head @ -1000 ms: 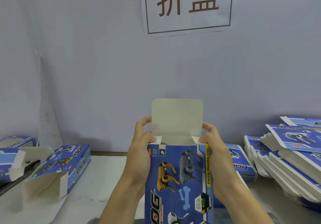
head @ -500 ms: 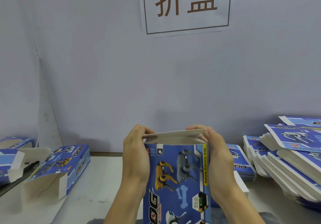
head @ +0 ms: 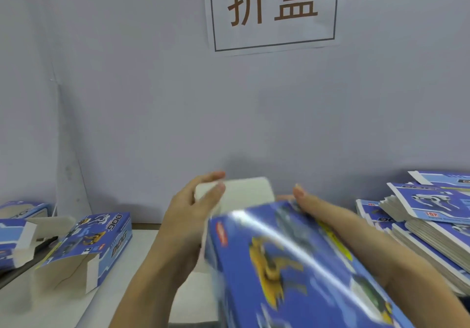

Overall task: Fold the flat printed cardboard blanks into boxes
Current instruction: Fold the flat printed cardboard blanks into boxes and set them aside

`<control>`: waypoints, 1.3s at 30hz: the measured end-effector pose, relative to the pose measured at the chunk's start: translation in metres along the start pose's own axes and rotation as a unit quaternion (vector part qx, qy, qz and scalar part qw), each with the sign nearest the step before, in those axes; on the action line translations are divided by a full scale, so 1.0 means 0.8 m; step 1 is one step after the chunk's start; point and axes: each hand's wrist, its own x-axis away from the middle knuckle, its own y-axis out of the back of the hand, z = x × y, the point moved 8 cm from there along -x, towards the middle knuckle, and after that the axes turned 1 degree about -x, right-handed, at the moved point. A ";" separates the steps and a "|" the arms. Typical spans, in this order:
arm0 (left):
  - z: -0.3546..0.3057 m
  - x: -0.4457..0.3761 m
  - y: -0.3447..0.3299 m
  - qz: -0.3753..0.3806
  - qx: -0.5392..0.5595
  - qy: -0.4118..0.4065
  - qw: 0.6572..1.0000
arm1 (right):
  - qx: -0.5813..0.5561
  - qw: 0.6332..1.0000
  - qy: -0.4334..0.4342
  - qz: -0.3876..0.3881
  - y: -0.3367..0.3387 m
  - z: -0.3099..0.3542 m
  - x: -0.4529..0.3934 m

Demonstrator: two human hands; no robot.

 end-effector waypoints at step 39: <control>0.010 0.002 -0.031 0.076 -0.008 -0.009 0.997 | -0.200 0.953 0.099 -0.203 0.038 -0.025 0.000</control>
